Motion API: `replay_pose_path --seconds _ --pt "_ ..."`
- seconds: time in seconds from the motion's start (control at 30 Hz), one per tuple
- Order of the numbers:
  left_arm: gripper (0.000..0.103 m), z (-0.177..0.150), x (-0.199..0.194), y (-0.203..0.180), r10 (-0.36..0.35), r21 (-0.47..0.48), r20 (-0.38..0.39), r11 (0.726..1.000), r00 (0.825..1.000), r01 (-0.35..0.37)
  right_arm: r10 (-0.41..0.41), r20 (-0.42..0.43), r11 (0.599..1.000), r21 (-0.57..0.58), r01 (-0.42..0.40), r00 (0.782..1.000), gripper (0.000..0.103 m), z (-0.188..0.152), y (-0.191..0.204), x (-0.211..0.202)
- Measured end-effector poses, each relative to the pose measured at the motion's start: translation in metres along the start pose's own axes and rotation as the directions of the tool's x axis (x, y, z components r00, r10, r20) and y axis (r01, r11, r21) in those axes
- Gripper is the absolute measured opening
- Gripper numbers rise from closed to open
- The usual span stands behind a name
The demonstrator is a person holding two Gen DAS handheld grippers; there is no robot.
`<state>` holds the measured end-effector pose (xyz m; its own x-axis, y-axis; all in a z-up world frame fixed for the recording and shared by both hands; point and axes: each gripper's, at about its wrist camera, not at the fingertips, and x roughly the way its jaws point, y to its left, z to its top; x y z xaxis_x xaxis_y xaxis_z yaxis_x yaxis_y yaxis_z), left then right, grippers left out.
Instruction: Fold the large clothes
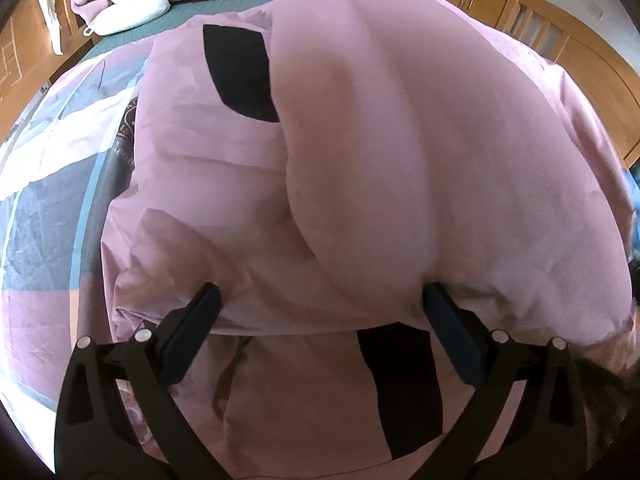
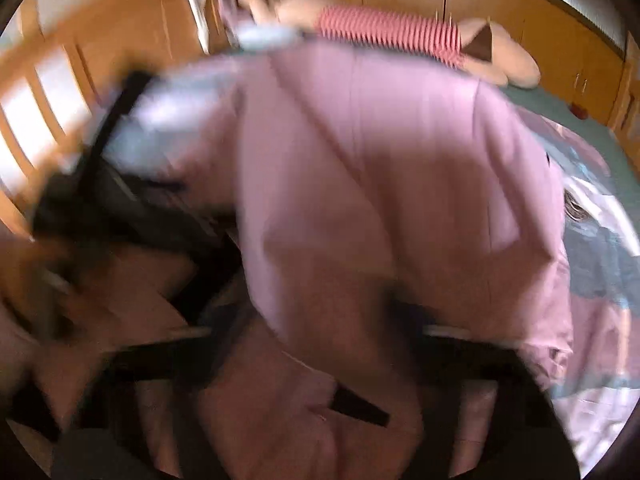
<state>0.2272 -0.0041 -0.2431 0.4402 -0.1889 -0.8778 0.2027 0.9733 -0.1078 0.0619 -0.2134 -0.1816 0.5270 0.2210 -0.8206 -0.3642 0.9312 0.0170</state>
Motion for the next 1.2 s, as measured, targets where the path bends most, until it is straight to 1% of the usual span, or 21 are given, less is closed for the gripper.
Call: replay_pose_path --seconds 0.03,0.1,0.13,0.17,0.2,0.23,0.27,0.33,0.4,0.47,0.5,0.53,0.57,0.6,0.67,0.77,0.83,0.93,1.07,1.13,1.2 --pt "0.101 0.0 0.001 0.001 0.001 0.001 -0.002 1.0 1.0 -0.001 -0.053 -0.003 0.998 -0.029 0.053 0.999 0.024 -0.002 0.006 0.004" --pt "0.101 0.0 0.001 0.002 -0.001 0.0 0.004 1.0 1.0 0.001 -0.177 0.066 0.979 -0.086 0.182 0.982 0.013 -0.003 0.022 0.0" --pt "0.101 0.001 0.0 0.004 -0.01 -0.005 0.007 1.0 1.0 0.01 -0.289 0.141 0.945 -0.112 0.306 0.947 0.012 -0.002 0.032 -0.006" --pt "0.101 0.003 0.0 0.007 -0.017 -0.014 0.007 1.0 1.0 0.017 -0.439 0.254 0.866 -0.134 0.481 0.862 0.012 -0.003 0.046 -0.014" --pt "0.101 0.003 0.0 0.008 -0.007 -0.018 0.003 1.0 1.0 0.007 -0.509 0.335 0.801 -0.153 0.579 0.793 0.011 -0.005 0.056 -0.019" --pt "0.101 0.004 0.001 0.011 0.024 -0.017 -0.005 1.0 1.0 -0.024 -0.535 0.404 0.751 -0.176 0.637 0.742 0.011 -0.008 0.066 -0.024" --pt "0.101 0.006 0.001 0.016 0.05 -0.016 -0.009 0.999 0.999 -0.05 -0.503 0.467 0.729 -0.224 0.647 0.727 0.01 -0.012 0.077 -0.03" --pt "0.101 0.009 -0.003 0.029 0.065 -0.049 -0.002 0.997 0.998 -0.065 -0.405 0.48 0.739 -0.329 0.588 0.778 0.009 -0.022 0.095 -0.031" --pt "0.101 0.014 -0.009 0.049 0.043 -0.115 0.0 0.992 0.999 -0.043 -0.379 0.465 0.658 -0.472 0.586 0.8 0.009 -0.041 0.122 -0.012" --pt "0.101 0.016 -0.014 0.066 -0.039 -0.178 -0.005 0.983 0.999 0.038 -0.368 0.431 0.562 -0.603 0.566 0.824 0.009 -0.063 0.145 0.012" --pt "0.101 0.016 -0.014 0.069 -0.053 -0.19 -0.011 0.981 0.999 0.05 -0.374 0.406 0.497 -0.671 0.55 0.834 0.014 -0.077 0.156 0.028" --pt "0.101 0.015 -0.014 0.069 -0.053 -0.189 -0.016 0.981 0.998 0.049 -0.398 0.414 0.424 -0.709 0.564 0.819 0.015 -0.089 0.164 0.041" --pt "0.101 0.015 -0.015 0.065 -0.041 -0.179 -0.012 0.983 0.999 0.038 -0.405 0.419 0.406 -0.713 0.571 0.813 0.015 -0.092 0.166 0.043" --pt "0.101 0.015 -0.018 0.058 -0.005 -0.155 0.005 0.988 1.0 0.005 -0.406 0.401 0.426 -0.712 0.558 0.821 0.016 -0.089 0.166 0.043" --pt "0.101 0.014 -0.029 0.041 0.081 -0.085 0.065 0.994 0.995 -0.075 -0.382 0.358 0.504 -0.692 0.517 0.852 0.027 -0.08 0.16 0.035" --pt "0.101 0.012 -0.046 0.025 0.124 -0.025 0.157 0.992 0.98 -0.122 -0.378 0.352 0.513 -0.69 0.51 0.856 0.038 -0.079 0.159 0.032" --pt "0.101 0.01 -0.056 0.018 0.108 -0.019 0.215 0.994 0.97 -0.107 -0.379 0.346 0.514 -0.692 0.506 0.858 0.039 -0.079 0.161 0.032" --pt "0.101 0.006 -0.071 0.016 0.099 -0.028 0.296 0.995 0.95 -0.095 -0.361 0.311 0.552 -0.688 0.471 0.879 0.039 -0.074 0.158 0.035" --pt "0.101 0.007 -0.099 0.017 -0.022 -0.036 0.417 0.999 0.908 0.04 -0.339 0.296 0.573 -0.688 0.445 0.893 0.042 -0.073 0.155 0.034" --pt "0.101 0.009 -0.088 0.01 -0.089 -0.001 0.352 0.995 0.932 0.095 -0.304 0.283 0.586 -0.697 0.413 0.91 0.051 -0.072 0.153 0.026" --pt "0.101 0.01 -0.063 -0.001 -0.068 0.032 0.257 0.998 0.964 0.061 -0.241 0.255 0.612 -0.709 0.35 0.936 0.057 -0.071 0.144 0.013"
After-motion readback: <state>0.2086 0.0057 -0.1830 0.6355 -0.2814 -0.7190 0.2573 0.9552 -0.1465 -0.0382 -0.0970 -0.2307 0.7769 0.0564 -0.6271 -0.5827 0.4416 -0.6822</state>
